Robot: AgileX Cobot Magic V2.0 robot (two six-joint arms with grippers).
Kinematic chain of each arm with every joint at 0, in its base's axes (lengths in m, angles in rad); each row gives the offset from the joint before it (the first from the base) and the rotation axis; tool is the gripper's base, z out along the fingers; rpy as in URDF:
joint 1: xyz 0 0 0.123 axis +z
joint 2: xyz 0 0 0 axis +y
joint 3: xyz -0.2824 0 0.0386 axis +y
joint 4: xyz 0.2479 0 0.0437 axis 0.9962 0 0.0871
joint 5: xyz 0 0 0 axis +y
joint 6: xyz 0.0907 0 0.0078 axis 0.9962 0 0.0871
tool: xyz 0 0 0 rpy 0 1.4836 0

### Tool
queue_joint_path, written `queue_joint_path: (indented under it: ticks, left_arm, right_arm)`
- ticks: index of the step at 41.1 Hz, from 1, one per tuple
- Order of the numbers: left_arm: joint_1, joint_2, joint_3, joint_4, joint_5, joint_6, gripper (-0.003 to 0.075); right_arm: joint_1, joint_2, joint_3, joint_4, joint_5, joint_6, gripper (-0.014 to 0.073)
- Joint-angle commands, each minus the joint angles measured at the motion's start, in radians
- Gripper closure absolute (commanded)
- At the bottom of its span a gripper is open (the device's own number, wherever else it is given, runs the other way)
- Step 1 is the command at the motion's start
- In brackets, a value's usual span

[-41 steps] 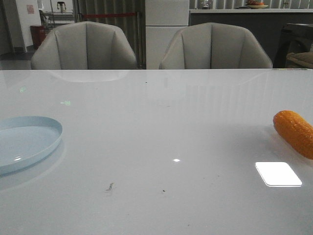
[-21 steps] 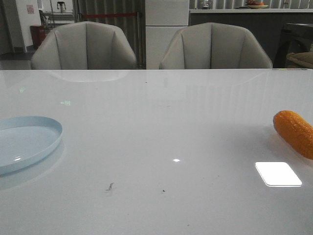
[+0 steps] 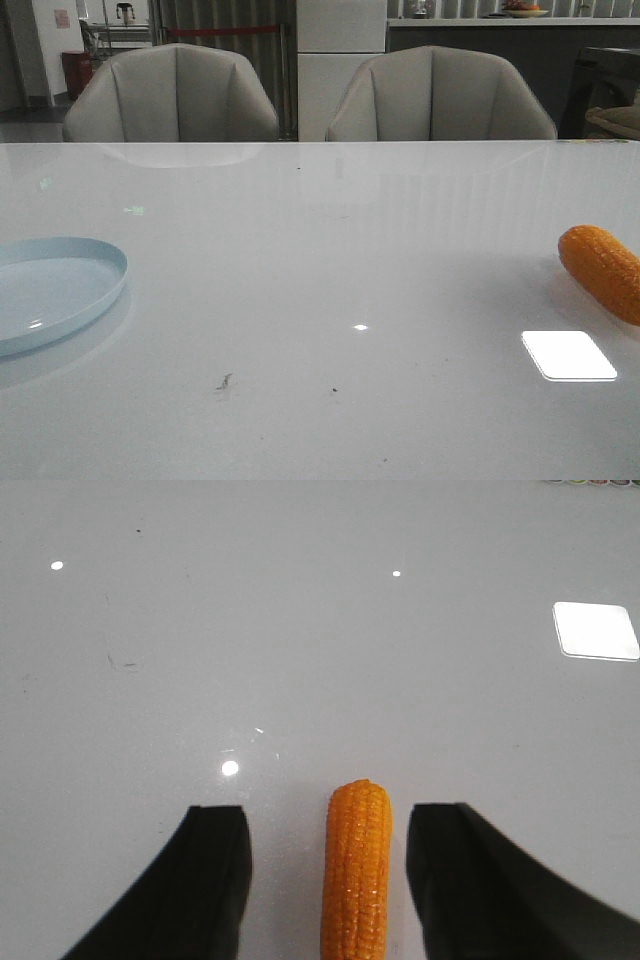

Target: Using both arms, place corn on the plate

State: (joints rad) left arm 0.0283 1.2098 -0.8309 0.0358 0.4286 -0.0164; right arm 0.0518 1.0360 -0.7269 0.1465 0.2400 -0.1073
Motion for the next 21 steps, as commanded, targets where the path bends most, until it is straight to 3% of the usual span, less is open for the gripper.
queue_joint_path:
  ticks: [1,9,21]
  left_arm:
    - [0.021,0.084,-0.12,-0.026,0.076,-0.01,0.0246]
    - [0.032,0.289,-0.272,-0.036,0.237,-0.01,0.0246]
    - [0.032,0.476,-0.379,-0.036,0.249,-0.01,0.0246]
  right_arm:
    - [0.004,-0.013,-0.035,0.008,-0.064,0.0,0.0127]
    - [0.004,-0.013,-0.035,0.008,-0.064,0.0,0.0127]
    - [0.004,-0.013,-0.035,0.008,-0.064,0.0,0.0127]
